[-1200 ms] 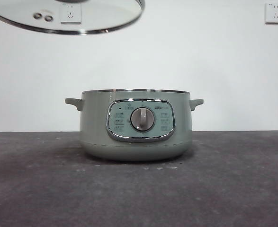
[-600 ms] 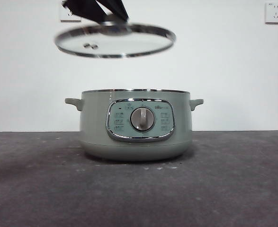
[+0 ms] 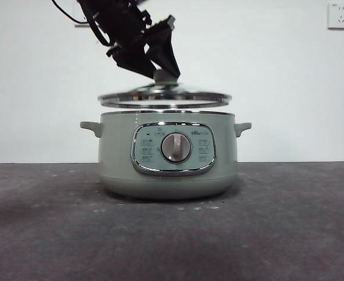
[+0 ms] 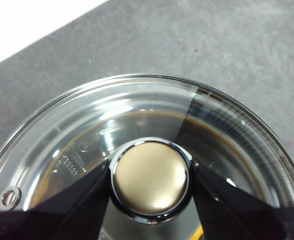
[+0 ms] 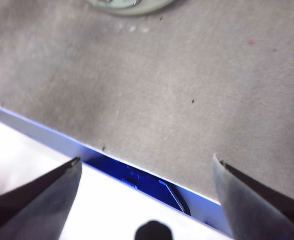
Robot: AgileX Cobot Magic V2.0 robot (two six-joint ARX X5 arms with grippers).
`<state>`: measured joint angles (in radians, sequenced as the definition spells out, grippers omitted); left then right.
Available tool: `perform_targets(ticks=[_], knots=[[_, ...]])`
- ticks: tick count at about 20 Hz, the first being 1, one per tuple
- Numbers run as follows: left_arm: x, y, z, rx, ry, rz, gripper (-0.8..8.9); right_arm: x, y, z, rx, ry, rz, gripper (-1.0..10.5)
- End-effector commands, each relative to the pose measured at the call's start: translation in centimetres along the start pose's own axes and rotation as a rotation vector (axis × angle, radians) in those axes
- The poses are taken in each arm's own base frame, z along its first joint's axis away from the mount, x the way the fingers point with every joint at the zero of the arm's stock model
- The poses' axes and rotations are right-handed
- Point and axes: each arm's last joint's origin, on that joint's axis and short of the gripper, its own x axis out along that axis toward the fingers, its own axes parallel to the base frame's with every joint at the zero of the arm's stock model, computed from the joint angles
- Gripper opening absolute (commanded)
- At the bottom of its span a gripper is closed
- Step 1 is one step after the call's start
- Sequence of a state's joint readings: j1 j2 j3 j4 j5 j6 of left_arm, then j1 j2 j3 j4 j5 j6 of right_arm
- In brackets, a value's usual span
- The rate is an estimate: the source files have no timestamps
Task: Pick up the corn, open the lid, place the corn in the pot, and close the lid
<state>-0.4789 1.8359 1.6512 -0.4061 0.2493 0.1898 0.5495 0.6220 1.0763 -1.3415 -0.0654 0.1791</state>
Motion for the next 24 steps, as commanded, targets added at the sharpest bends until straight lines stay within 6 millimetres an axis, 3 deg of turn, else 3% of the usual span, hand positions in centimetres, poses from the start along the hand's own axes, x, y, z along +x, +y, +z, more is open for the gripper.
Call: perform_targets(ticks=[1,11,16,18,21,24], knots=[[0.2,-0.2,0.9,0.013,-0.057,-0.004,-0.07,-0.2,-0.1,-0.4,0.027,-0.018,-0.016,4.4],[2.3,-0.5,-0.6,0.001,0.033,0.007,-0.07,-0.2,-0.2,-0.5,0.026,-0.024,-0.028,4.4],[2.4,-0.5,-0.7,-0.004,0.047,0.005,0.02,-0.2,-0.2,-0.5,0.026,-0.025,-0.028,4.4],[2.4,-0.6,-0.9,-0.007,0.061,0.002,0.99,-0.2,-0.2,-0.5,0.025,-0.028,-0.028,4.4],[2.3,-0.5,-0.9,-0.009,0.067,0.003,3.85,-0.2,-0.2,-0.4,0.025,-0.032,-0.027,4.4],[1.9,-0.5,-0.7,-0.008,0.058,0.005,3.87,-0.2,-0.2,-0.4,0.026,-0.032,-0.027,4.4]])
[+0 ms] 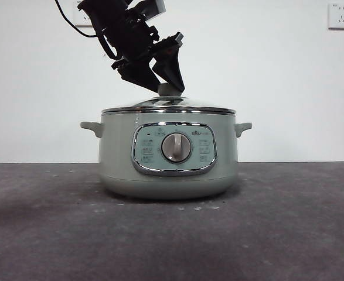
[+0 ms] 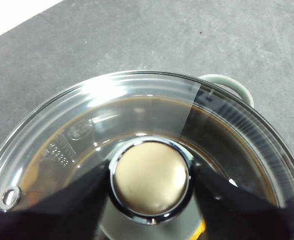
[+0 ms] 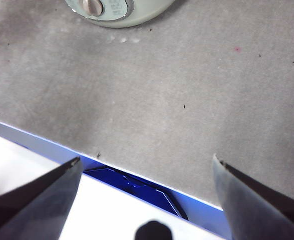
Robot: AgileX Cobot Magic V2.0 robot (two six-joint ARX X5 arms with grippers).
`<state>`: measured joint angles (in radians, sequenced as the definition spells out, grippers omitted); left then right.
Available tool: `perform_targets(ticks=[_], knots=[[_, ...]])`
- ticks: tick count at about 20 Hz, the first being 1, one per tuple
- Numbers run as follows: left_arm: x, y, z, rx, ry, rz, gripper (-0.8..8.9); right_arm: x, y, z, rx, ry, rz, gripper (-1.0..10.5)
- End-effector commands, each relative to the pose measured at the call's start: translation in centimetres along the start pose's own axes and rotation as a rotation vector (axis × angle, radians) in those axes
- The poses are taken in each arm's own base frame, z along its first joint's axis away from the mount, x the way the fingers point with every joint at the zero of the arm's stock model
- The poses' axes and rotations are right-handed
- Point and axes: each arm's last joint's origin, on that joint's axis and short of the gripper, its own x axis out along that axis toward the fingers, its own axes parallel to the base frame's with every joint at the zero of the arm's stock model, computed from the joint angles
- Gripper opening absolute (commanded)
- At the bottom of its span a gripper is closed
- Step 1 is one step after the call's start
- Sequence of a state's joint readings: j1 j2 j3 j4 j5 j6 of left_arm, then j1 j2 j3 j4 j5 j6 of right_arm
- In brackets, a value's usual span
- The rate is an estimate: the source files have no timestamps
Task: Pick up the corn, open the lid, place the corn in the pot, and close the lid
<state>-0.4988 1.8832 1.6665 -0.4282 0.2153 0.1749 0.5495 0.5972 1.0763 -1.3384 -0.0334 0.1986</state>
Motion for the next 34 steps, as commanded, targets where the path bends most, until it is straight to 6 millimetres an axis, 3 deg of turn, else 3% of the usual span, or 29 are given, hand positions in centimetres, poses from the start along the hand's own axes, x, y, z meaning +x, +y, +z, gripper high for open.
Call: perform_targets(ticks=[1,5,7,11,17,21,24,28,29,31,32,34], knots=[[-0.1,-0.1,0.2,0.010,-0.006,-0.001,3.87,0.2,0.0,-0.1,0.007,0.001,-0.001,4.4],[-2.6,-0.1,1.3,0.016,-0.057,0.015,3.87,0.2,0.0,-0.1,0.007,0.000,-0.005,4.4],[-4.9,0.0,1.8,-0.004,-0.066,0.027,3.87,0.2,-0.1,0.0,0.007,-0.003,-0.015,4.4],[-11.7,-0.9,1.9,-0.036,-0.016,0.032,3.86,0.2,0.0,0.3,0.006,-0.039,-0.007,4.4],[-22.7,-4.2,0.4,-0.079,0.020,-0.010,3.80,0.2,0.2,1.0,0.000,-0.102,0.006,4.4],[-27.6,-5.9,-1.0,-0.118,-0.011,-0.077,3.77,0.2,0.2,1.1,0.000,-0.112,0.008,4.4],[-29.2,-6.5,-1.6,-0.116,-0.014,-0.076,3.77,0.2,0.2,1.1,0.000,-0.112,0.008,4.4],[-29.5,-6.6,-2.2,-0.129,0.028,-0.082,3.71,0.2,0.2,1.1,0.000,-0.112,0.008,4.3],[-29.4,-6.6,-2.2,-0.130,0.035,-0.083,3.28,0.2,0.2,1.1,0.000,-0.111,0.008,3.5],[-29.4,-6.6,-2.2,-0.127,0.034,-0.083,0.55,0.2,0.2,1.1,0.000,-0.110,0.007,1.0],[-29.4,-6.6,-2.2,-0.127,0.035,-0.083,-0.14,0.2,0.2,1.1,-0.004,-0.110,0.007,0.0],[-29.4,-6.6,-2.2,-0.127,0.035,-0.083,-0.06,0.2,0.2,1.1,-0.004,-0.109,0.007,-0.1]])
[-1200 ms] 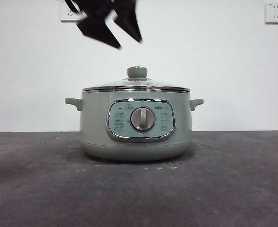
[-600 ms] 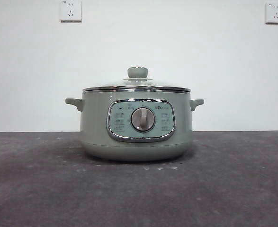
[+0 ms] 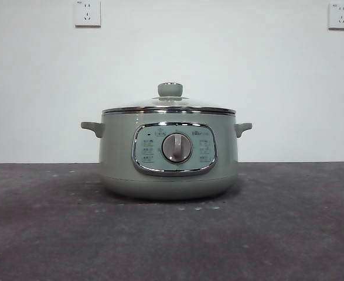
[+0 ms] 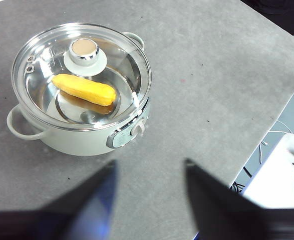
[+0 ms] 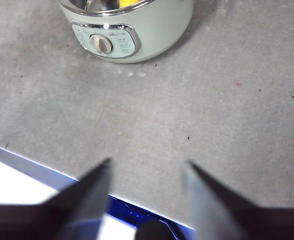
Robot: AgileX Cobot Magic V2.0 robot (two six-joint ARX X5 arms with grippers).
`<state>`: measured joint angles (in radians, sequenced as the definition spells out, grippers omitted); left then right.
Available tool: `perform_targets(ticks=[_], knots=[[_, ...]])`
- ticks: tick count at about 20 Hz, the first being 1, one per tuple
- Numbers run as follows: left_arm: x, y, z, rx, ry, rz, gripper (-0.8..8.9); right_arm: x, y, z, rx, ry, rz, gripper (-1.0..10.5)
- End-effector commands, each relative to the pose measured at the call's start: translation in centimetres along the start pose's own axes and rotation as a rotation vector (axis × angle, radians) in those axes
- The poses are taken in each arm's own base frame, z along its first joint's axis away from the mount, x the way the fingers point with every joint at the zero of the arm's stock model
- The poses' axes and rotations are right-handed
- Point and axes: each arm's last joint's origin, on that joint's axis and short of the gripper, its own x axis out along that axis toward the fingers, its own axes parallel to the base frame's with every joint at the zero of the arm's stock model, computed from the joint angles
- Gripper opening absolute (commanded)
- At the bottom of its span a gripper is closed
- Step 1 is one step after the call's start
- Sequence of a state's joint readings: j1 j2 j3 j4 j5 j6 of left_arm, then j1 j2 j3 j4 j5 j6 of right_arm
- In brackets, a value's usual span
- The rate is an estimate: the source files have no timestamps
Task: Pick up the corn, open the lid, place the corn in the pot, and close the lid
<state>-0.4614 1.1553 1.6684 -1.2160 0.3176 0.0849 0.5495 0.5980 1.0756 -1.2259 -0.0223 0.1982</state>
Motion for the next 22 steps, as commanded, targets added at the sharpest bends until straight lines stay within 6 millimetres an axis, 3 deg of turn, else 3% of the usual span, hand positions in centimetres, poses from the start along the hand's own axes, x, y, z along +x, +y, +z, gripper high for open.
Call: perform_targets(ticks=[1,18,22], knots=[[-0.1,-0.1,0.1,0.001,-0.005,-0.005,-0.06,0.2,0.0,0.0,0.000,0.001,-0.004,-0.1],[0.1,0.1,0.2,0.002,-0.002,0.026,-0.04,0.2,-0.2,0.0,0.018,-0.011,-0.067,0.0],[-0.5,1.1,1.0,0.067,-0.115,0.125,-0.04,0.2,-0.2,0.0,0.018,-0.011,-0.067,0.0]])
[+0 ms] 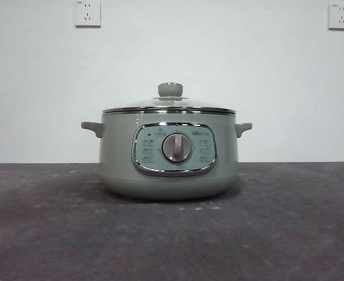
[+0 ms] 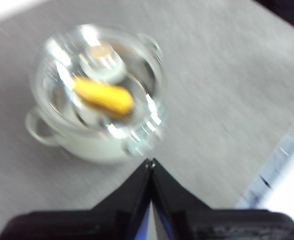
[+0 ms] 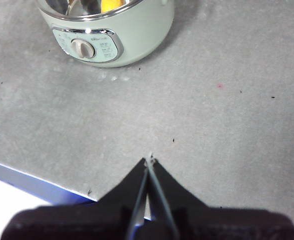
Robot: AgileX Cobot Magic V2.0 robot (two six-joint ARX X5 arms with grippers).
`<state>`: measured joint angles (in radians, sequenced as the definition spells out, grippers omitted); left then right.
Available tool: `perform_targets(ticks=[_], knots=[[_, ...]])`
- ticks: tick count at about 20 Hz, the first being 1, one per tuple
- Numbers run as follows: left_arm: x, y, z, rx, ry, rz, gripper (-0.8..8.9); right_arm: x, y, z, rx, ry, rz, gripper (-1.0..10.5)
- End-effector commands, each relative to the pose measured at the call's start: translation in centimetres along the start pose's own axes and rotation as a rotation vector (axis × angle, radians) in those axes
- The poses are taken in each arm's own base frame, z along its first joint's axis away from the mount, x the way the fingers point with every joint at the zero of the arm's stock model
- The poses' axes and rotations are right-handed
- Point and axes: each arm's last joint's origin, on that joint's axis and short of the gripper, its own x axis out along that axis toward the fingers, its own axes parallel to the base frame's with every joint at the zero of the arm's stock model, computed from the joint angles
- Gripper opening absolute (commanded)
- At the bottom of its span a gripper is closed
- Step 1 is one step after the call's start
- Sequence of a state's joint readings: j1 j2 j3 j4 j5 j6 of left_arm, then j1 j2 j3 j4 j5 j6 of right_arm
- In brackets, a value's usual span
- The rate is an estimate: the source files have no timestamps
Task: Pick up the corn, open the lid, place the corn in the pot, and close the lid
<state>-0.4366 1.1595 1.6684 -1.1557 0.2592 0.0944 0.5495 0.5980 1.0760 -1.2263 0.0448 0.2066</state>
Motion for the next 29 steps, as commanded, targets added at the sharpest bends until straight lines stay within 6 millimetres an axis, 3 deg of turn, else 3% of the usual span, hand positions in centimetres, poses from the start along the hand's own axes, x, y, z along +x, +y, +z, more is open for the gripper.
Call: perform_targets(ticks=[1,4,7,15,19,24,29], knots=[[-1.3,1.0,0.7,0.088,-0.133,0.081,-0.04,0.2,0.0,-0.1,0.010,0.003,-0.001,0.0],[-3.5,2.3,0.4,0.141,-0.327,0.156,-0.04,0.2,0.0,0.0,0.010,0.003,-0.001,0.0],[-3.8,3.1,-3.0,0.177,-0.467,0.226,-0.04,0.2,0.0,0.0,0.010,0.003,-0.001,0.0],[2.6,4.4,-18.2,0.128,-0.517,0.490,-0.04,0.2,0.0,-0.1,0.010,0.003,-0.001,0.0],[5.7,4.4,-24.1,0.056,-0.474,0.576,-0.04,0.2,0.0,-0.1,0.010,0.003,-0.001,0.0],[8.4,4.5,-28.8,-0.046,-0.480,0.603,-0.04,0.2,0.0,0.0,0.010,0.003,-0.001,0.0],[9.8,4.8,-30.6,-0.121,-0.467,0.583,-0.04,0.2,0.0,0.0,0.010,0.003,-0.001,0.0]])
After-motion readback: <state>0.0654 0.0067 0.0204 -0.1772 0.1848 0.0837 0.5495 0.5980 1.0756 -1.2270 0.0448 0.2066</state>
